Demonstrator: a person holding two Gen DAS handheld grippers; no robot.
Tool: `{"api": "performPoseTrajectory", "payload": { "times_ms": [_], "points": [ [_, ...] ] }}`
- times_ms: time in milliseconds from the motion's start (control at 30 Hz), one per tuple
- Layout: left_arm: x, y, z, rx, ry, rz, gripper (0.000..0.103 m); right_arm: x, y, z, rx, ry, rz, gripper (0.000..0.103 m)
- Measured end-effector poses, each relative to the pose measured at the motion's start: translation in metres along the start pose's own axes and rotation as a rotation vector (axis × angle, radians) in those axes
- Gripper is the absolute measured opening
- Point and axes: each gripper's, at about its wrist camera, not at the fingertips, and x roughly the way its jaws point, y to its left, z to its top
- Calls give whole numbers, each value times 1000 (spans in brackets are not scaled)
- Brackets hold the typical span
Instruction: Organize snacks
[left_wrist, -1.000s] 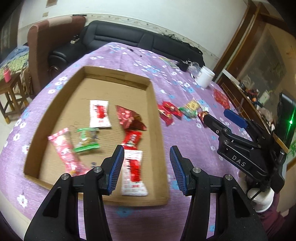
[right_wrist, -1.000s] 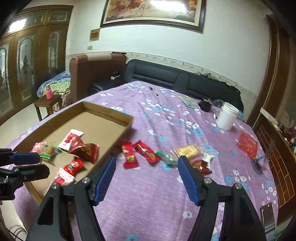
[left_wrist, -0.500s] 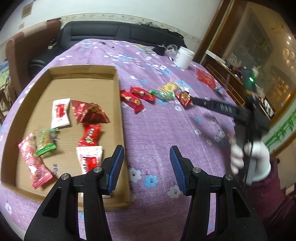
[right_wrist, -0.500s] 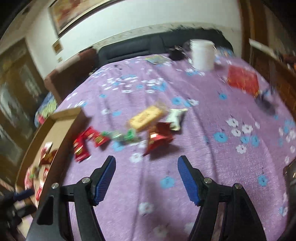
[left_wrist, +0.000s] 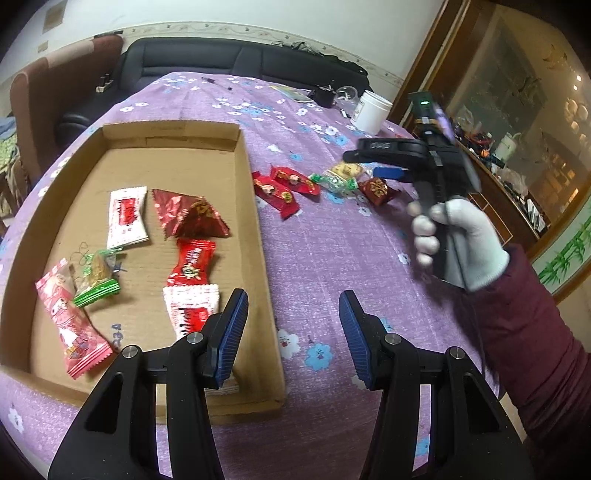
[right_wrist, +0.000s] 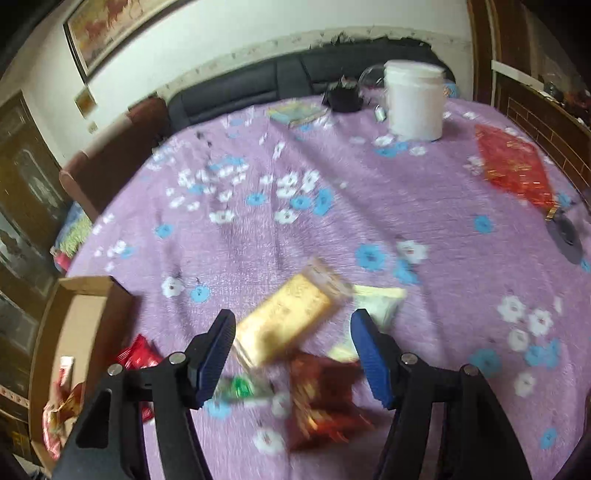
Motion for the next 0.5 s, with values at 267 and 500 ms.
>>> {"api": "performPoseTrajectory", "payload": {
  "times_ms": [267,500],
  "points": [
    [-1,6,-1,-23,6,3,51,3,33,-31,-195,65,20,21],
    [-3,0,-3,-2,3,-15,51,-41,14,-87,-277,154,124,20]
  ]
}}
